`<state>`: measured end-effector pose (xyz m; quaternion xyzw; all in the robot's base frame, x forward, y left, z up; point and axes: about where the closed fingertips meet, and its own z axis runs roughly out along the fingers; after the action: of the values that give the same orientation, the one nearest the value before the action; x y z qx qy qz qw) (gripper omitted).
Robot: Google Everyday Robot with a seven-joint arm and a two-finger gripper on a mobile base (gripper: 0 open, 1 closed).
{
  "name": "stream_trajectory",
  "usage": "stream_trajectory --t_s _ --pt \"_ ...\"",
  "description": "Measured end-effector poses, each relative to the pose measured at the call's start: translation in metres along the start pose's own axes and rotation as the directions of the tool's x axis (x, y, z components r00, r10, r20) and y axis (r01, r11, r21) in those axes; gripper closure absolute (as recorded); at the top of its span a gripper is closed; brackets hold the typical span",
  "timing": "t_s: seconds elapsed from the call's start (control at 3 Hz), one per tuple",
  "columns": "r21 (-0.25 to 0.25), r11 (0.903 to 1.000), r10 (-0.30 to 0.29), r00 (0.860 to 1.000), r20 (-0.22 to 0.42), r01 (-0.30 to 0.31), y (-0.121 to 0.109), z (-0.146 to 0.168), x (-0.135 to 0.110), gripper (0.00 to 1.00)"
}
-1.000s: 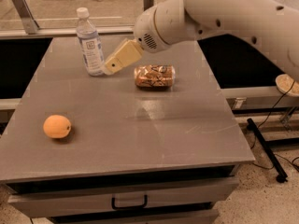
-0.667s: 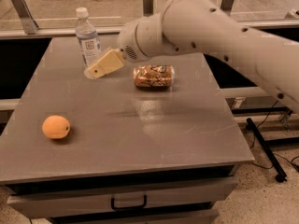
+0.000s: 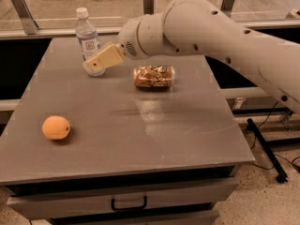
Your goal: Move blue plastic bottle near orange
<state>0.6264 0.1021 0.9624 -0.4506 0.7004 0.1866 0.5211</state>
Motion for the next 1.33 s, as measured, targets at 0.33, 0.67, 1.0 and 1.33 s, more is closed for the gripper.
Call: stream_trajectory --t_s 0.33,0.67,1.0,1.33 --pt "-0.012 0.9977 0.067 0.996 0.053 -0.067 -0.005 0.019 -0.007 0.0" --pt "-0.029 0.9958 0.088 0.993 0.073 -0.087 -0.007 0.047 -0.008 0.0" --pt "-0.027 0.9969 0.076 0.994 0.079 -0.074 -0.009 0.076 -0.006 0.0" --pt "-0.018 0.9978 0.065 0.992 0.107 -0.064 -0.015 0.1 -0.007 0.0"
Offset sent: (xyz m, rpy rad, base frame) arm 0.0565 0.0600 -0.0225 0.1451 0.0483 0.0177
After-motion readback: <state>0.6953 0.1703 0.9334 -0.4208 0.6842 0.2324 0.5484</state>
